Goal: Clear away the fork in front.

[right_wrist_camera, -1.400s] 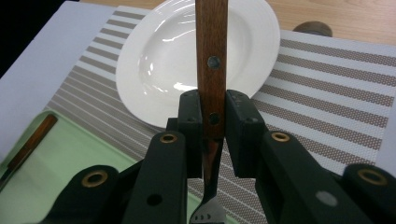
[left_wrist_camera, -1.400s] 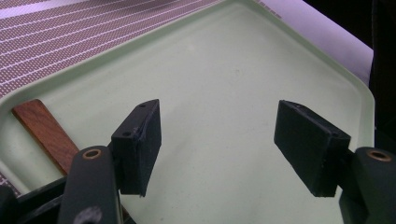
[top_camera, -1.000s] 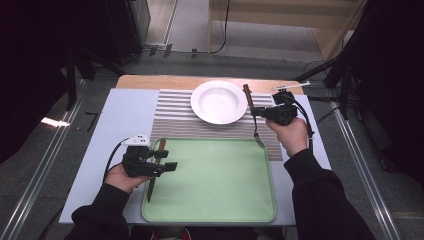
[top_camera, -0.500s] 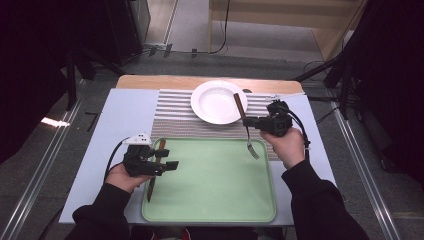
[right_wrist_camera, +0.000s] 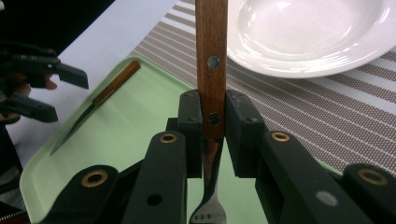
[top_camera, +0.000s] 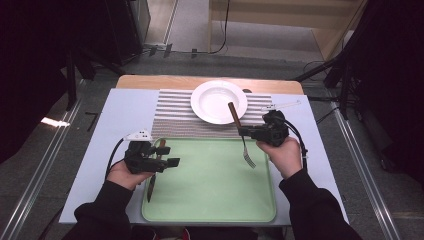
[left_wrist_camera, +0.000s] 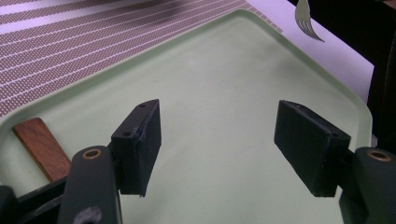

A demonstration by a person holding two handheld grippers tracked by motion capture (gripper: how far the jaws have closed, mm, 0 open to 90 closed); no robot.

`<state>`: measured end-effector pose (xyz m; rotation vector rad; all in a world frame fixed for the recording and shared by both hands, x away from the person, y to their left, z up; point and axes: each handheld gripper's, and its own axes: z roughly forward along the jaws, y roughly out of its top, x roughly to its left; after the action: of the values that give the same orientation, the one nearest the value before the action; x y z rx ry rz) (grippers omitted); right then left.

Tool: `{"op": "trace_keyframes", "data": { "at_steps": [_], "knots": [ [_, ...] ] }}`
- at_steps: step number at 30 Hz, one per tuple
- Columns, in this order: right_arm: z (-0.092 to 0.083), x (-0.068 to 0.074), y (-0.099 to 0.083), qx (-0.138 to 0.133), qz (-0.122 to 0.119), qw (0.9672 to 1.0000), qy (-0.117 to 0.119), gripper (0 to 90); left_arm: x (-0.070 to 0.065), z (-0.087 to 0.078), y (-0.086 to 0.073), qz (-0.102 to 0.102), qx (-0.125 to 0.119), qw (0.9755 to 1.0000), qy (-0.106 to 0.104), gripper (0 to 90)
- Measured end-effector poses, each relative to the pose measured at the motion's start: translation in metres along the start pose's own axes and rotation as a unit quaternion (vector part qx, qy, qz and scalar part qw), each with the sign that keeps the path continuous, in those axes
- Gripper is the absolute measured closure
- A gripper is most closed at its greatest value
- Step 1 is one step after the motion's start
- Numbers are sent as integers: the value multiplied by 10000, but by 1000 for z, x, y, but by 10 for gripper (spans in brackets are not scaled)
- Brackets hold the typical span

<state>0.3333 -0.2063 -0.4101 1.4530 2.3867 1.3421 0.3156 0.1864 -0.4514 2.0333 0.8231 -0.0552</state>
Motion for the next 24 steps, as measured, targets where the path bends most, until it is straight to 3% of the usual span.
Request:
{"op": "trace_keyframes", "data": {
  "at_steps": [4,24],
  "knots": [
    [1,5,-5,-50,-16,10000,65,757,-1,1,6,12,-38,10000,3,314],
    [15,32,-26,-252,-291,9992,-80,757,-9,9,40,138,-72,9998,88,315]
  ]
}}
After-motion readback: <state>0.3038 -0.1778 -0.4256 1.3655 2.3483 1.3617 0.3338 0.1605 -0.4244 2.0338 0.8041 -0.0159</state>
